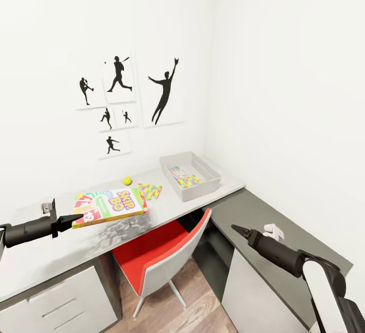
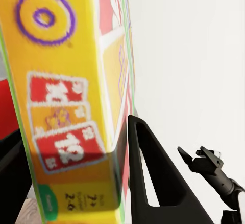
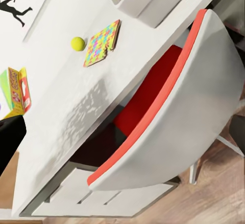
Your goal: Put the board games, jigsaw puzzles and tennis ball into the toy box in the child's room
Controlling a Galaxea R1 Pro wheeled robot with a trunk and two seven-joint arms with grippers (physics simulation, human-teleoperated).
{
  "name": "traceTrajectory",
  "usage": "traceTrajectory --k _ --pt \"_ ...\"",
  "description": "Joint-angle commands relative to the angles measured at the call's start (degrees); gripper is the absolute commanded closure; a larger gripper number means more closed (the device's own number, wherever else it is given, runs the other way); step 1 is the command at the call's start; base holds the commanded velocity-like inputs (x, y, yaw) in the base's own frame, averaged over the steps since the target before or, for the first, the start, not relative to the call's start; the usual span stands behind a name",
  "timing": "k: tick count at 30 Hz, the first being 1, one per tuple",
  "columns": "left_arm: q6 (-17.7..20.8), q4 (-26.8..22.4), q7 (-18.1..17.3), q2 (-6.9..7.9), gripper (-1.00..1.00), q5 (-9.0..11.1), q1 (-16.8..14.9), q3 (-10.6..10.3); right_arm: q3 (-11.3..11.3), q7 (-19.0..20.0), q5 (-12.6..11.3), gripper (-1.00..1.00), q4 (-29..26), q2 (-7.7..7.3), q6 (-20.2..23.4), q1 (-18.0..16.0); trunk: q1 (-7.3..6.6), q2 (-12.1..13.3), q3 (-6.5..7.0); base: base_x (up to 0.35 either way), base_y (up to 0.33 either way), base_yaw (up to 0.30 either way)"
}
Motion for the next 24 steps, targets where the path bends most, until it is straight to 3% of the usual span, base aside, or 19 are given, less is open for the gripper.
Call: traceTrajectory --k 1,16,24 --pt "0.61 -0.05 -0.54 -0.01 1.0 -0.57 -0.06 0.21 -0.08 0.58 0.54 -1.0 0.01 0.01 0.29 -0.08 0.04 -0.12 -0.12 0.109 0.158 -0.248" --pt "0.47 -0.06 -0.54 -0.01 1.0 -0.56 -0.06 0.28 -0.16 0.57 0.58 -1.0 0.43 0.01 0.28 -0.08 0.04 -0.12 -0.12 0.246 0.168 -0.267" --pt "0.43 -0.11 -0.54 0.0 1.0 -0.55 -0.06 0.49 -0.26 0.65 0.57 -1.0 0.44 -0.01 0.28 -0.08 0.04 -0.12 -0.18 0.084 0.197 -0.269"
